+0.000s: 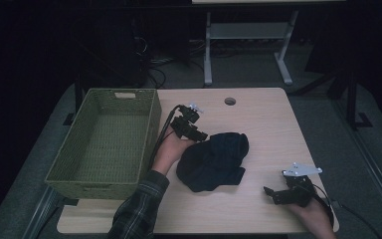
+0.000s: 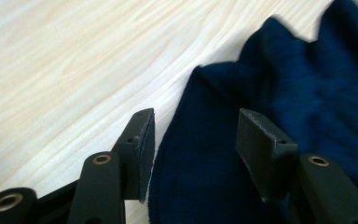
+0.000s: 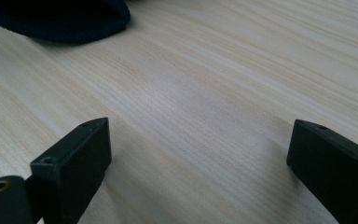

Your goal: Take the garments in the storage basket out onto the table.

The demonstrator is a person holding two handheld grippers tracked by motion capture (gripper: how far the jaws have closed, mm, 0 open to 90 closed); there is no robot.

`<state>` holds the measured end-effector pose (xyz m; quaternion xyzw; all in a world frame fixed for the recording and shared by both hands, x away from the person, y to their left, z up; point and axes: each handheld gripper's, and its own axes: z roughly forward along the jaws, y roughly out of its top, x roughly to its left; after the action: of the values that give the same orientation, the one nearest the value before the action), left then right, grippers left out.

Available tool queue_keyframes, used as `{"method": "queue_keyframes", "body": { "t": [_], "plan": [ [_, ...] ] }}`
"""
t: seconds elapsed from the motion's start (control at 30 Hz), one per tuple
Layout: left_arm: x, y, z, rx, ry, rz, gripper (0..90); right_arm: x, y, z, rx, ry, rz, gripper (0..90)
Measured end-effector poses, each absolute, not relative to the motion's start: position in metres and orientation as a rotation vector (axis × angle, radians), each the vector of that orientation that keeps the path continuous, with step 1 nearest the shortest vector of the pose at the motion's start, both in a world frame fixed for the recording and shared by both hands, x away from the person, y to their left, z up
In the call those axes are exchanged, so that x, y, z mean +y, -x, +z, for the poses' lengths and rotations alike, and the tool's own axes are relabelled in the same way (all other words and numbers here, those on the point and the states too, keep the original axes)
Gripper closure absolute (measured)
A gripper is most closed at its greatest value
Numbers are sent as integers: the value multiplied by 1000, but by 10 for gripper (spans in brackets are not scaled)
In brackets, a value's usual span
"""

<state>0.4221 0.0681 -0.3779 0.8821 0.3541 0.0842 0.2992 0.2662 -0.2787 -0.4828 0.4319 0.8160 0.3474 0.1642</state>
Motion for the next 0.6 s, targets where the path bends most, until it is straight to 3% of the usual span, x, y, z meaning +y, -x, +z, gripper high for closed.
{"method": "queue_keyframes", "body": {
  "t": [0.27, 0.6],
  "plan": [
    [59, -438, -421, 1024, -2425, 215, 460, -279, -266, -483, 2326, -1231, 990, 59],
    [59, -447, -442, 1060, -2472, 186, 490, -279, -266, -483, 2326, -1232, 990, 59]
  ]
}}
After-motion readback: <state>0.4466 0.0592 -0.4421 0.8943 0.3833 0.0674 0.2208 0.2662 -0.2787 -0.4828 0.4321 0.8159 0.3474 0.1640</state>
